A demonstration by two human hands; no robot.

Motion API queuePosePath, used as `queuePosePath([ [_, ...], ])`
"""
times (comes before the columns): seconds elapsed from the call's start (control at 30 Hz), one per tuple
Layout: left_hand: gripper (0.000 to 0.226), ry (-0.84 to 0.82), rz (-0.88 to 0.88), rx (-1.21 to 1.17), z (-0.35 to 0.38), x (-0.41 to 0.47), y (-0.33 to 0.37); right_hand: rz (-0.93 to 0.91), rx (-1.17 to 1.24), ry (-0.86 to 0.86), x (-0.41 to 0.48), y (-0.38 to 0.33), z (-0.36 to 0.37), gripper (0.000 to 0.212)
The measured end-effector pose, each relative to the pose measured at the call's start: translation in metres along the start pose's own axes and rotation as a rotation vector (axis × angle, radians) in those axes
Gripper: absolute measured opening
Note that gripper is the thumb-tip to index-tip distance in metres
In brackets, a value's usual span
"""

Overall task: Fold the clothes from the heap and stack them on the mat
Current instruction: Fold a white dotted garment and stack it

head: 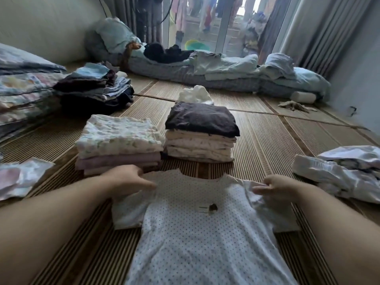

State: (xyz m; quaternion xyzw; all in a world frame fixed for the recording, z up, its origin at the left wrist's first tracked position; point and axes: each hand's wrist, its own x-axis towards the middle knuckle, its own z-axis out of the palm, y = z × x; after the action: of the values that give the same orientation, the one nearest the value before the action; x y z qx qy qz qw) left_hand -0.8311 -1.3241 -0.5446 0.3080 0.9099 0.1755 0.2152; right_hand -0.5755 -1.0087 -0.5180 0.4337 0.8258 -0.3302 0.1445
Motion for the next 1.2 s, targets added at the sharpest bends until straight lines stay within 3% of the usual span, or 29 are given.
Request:
queuePosePath([
  [0.1, 0.03, -0.125, -0.078, -0.025, -0.021, -0.016, -0.027, -0.043, 0.05, 0.019, -0.014, 0.025, -0.018, 0.006],
  [0.3, 0.031, -0.049, -0.088, -0.607, -0.037, -0.038, -0.025, -0.072, 0.253, 0.209, -0.042, 0.02, -0.017, 0.007],
  [0.43, 0.022, -0.166, -0.014, -0.675, -0.027, -0.043, 0.028, -0.135, 0.143, 0.278, -0.063, -0.025, 0.001, 0.009],
  [0.53, 0.022, -0.301, -0.023, -0.699, 0.0, -0.048, 0.07, -0.169, 0.232, 0.087, -0.074, -0.059, 0.025, 0.011],
  [0.6, 0.038, -0.442, -0.046, -0.602, 0.019, -0.053, 0.091, -0.185, 0.285, -0.109, -0.077, -0.068, 0.041, 0.022],
  [0.63, 0.043, -0.431, -0.034, -0.511, 0.028, -0.051, 0.096, -0.201, 0.273, -0.167, -0.074, -0.068, 0.046, 0.027],
  [0.7, 0.055, -0.198, 0.026, -0.287, 0.037, -0.046, 0.094, -0.24, 0.307, -0.094, -0.065, -0.061, 0.049, 0.032],
  [0.8, 0.059, 0.196, -0.058, -0.012, 0.033, -0.034, 0.074, -0.222, 0.273, 0.332, -0.043, -0.044, 0.041, 0.031],
  [0.87, 0.05, 0.178, -0.181, 0.106, 0.028, -0.028, 0.061, -0.131, 0.141, 0.356, -0.029, -0.034, 0.039, 0.036],
  [0.97, 0.041, 0.085, -0.197, 0.068, 0.032, -0.017, 0.055, -0.005, 0.113, 0.186, -0.013, -0.033, 0.044, 0.032],
  [1.13, 0.035, 0.053, -0.194, -0.146, 0.035, 0.005, 0.065, -0.11, 0.119, 0.229, 0.009, -0.045, 0.041, 0.021],
  [1.2, 0.035, 0.048, -0.172, -0.383, 0.03, 0.01, 0.068, -0.197, 0.205, 0.25, 0.008, -0.048, 0.033, 0.019],
])
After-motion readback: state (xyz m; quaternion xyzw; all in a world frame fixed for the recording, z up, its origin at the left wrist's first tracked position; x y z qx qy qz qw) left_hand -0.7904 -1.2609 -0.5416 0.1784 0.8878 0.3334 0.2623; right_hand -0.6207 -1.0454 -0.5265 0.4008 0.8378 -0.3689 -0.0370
